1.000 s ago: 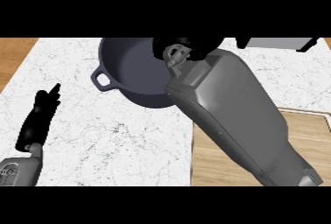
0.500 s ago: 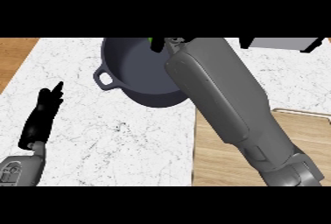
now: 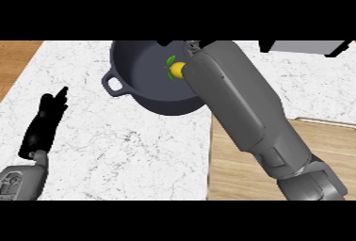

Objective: Pick the lemon from the tray and place it in the pot

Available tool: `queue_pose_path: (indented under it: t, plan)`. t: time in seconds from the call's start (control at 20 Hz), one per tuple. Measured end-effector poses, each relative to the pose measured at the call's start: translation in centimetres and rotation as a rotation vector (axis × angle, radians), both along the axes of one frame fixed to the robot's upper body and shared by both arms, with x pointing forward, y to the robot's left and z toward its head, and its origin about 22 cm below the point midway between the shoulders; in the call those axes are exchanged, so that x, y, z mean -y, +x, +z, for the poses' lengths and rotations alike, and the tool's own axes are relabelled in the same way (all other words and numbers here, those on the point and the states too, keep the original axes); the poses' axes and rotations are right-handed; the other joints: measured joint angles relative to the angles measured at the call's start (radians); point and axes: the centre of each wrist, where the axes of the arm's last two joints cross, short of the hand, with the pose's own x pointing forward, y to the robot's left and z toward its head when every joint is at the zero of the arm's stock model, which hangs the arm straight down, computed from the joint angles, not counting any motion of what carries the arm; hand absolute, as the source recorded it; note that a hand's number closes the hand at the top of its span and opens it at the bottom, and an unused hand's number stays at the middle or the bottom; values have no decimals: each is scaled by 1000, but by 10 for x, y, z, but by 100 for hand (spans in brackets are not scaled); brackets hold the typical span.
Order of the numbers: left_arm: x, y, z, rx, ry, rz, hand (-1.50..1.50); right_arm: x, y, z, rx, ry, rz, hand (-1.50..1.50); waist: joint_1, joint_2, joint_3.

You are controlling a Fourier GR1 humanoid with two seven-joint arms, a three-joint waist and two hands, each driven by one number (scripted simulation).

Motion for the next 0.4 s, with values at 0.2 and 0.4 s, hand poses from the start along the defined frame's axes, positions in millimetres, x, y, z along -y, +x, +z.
queue_pose_path:
  t: [0.2, 0.4]
  plan:
    - [-6, -2, 1, -4, 2, 23, 0, 4, 2, -6, 140, 120, -67, -150, -17, -5, 1]
    - [-9, -6, -3, -10, 1, 49, 0, 1, -1, -6, 245, 183, -121, -150, -43, -14, 1]
